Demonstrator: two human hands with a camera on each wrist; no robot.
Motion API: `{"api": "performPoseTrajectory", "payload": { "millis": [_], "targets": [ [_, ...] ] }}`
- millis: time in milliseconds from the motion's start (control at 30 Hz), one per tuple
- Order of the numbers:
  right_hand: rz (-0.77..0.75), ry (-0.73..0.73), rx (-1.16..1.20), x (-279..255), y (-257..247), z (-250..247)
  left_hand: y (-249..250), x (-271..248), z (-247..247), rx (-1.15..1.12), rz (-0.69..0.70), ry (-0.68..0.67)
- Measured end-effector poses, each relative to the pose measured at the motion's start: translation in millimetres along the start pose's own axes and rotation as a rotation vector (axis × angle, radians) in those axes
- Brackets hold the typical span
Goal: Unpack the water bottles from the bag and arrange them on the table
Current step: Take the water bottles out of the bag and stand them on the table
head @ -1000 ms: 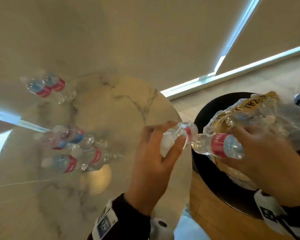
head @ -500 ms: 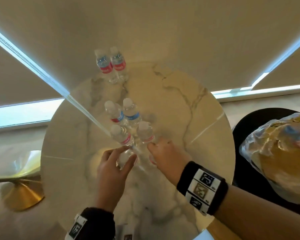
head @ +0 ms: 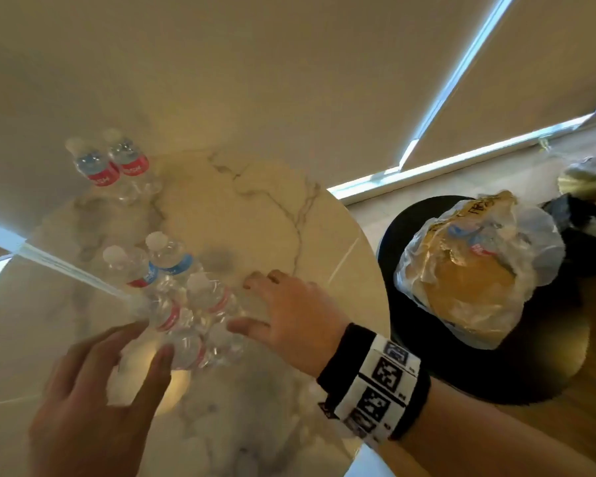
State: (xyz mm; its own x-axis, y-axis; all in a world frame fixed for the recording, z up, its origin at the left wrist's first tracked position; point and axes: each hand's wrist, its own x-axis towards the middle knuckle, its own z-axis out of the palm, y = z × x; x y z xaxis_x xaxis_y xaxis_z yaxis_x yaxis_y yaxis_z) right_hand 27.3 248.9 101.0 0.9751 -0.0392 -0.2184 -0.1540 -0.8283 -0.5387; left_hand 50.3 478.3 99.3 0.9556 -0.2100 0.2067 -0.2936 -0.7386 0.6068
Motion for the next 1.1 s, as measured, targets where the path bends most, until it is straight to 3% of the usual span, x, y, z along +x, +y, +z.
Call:
{"api": "performPoseTrajectory", "payload": {
  "millis": [67, 133, 233, 300, 367, 433, 533, 633, 733, 800, 1100],
  "targets": [
    [0.138, 0.249, 0.140, -22.6, 42.1, -24.2, 44.1, 3.7, 4.8, -0.106, 0.071, -0.087],
    [0.378, 0.440, 0.198, -43.7, 95.3, -43.3, 96.1, 6.3, 27.7, -0.211, 0.085, -0.223],
    [0.734, 0.652, 0.367, -69.1, 189.5, -57.2, 169.3, 6.1, 96.3, -0.420, 0.121, -0.433],
    [0.923, 0.758, 0.486, -78.7, 254.8, -55.8, 213.9, 8.0, 160.0, -0.520, 0.110, -0.631],
    [1.065, 0.747, 0.629, -84.0, 310.6, -55.2, 252.4, 10.1, 228.9, -0.536, 0.134, -0.761],
    [1.092, 0.684, 0.773, -82.4, 351.9, -57.7, 282.0, 12.5, 298.5, -0.472, 0.133, -0.857],
    [1.134, 0.451, 0.659, -76.7, 390.7, -66.2, 314.7, 19.8, 388.3, -0.298, 0.118, -0.938],
    [1.146, 0.319, 0.597, -70.4, 413.9, -75.6, 336.3, 28.0, 451.7, -0.232, 0.000, -1.051],
    [1.126, 0.255, 0.572, -67.5, 435.6, -83.5, 350.2, 28.2, 477.4, -0.338, -0.119, -1.080],
    [1.099, 0.292, 0.598, -67.4, 445.0, -86.2, 355.4, 27.4, 482.4, -0.356, -0.145, -1.049],
    [0.867, 0.088, 0.409, -69.1, 456.8, -93.6, 350.2, 31.0, 496.7, -0.194, 0.015, -0.905]
  ]
}}
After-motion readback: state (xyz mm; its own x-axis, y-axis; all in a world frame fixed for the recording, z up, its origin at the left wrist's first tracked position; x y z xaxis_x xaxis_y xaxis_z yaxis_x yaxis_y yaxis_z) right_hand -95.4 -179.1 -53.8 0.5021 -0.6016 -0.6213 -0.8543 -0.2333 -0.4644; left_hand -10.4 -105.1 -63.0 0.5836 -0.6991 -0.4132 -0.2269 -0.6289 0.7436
